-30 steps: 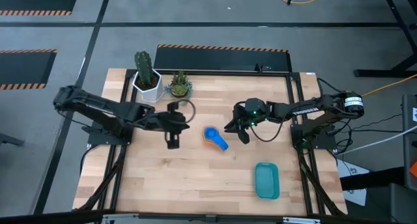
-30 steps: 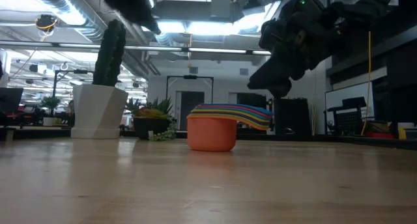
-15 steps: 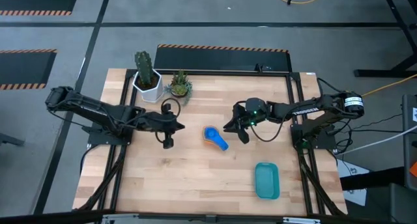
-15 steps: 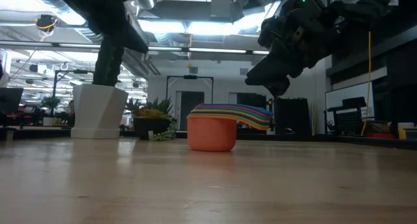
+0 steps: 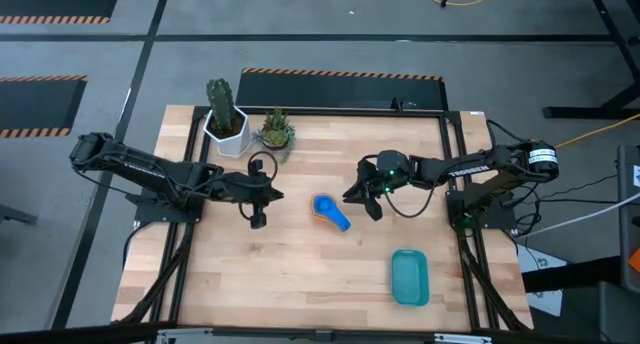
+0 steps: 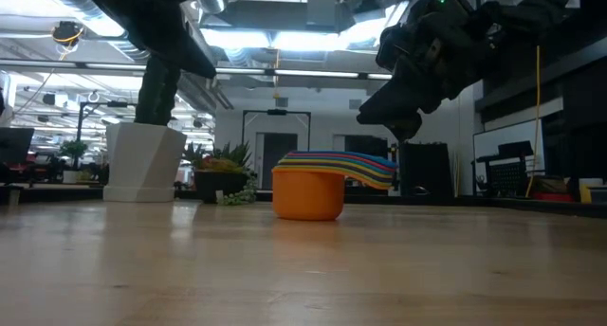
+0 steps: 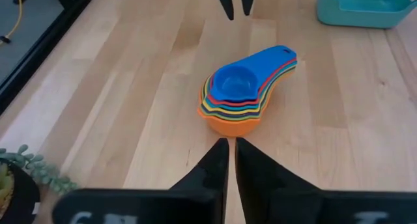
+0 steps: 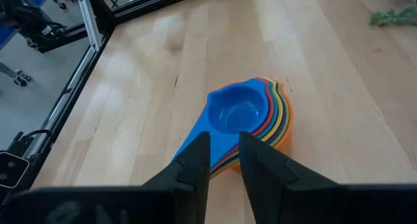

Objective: Nest measuring cups in basket
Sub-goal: Put the stacked measuring cups into the green bin

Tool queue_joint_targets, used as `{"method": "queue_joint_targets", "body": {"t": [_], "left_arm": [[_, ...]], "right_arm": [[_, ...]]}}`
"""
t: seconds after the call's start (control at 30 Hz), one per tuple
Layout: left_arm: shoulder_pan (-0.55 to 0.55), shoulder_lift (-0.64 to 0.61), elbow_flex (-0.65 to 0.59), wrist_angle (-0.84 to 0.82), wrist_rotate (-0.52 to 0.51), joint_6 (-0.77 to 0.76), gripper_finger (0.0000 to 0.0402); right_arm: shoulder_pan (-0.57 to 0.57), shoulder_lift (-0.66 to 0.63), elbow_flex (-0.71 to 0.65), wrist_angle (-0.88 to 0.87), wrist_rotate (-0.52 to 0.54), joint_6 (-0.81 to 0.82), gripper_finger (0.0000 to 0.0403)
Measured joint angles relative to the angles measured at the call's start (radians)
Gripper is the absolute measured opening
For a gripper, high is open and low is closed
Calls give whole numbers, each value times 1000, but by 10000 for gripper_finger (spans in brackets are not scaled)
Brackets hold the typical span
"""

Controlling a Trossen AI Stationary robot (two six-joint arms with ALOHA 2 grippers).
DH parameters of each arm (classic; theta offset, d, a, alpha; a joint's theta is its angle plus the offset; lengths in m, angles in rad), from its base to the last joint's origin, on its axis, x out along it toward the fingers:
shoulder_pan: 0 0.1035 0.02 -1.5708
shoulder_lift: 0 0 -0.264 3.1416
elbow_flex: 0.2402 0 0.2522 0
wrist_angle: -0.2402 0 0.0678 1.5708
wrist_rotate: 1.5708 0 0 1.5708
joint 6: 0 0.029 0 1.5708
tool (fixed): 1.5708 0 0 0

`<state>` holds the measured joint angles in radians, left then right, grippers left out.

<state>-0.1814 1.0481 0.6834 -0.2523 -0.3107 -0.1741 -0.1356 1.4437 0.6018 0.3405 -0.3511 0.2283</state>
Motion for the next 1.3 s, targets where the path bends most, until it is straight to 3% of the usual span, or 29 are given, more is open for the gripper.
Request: {"method": "queue_joint_targets", "body": {"t": [0.33, 0.43, 0.53, 0.8, 0.9, 1.1, 1.3], "left_arm": [[0, 0, 0, 0, 2, 0, 2], [0, 0, 0, 0, 2, 0, 1], [0, 0, 0, 0, 2, 0, 7], [0, 0, 0, 0, 2, 0, 25], [0, 0, 0, 0, 2, 0, 30], [0, 0, 0, 0, 2, 0, 32], [0, 0, 0, 0, 2, 0, 22]], "right_arm": [[27, 1, 0, -5, -18, -77, 88], [32, 1, 0, -18, -15, -67, 109], [26, 1, 0, -38, -9, -50, 159], [6, 1, 0, -58, -11, -76, 349], [5, 1, 0, -85, -29, -63, 390], [-13, 1, 0, -107, -76, 31, 395], [-96, 3, 0, -98, -265, 113, 396]]}}
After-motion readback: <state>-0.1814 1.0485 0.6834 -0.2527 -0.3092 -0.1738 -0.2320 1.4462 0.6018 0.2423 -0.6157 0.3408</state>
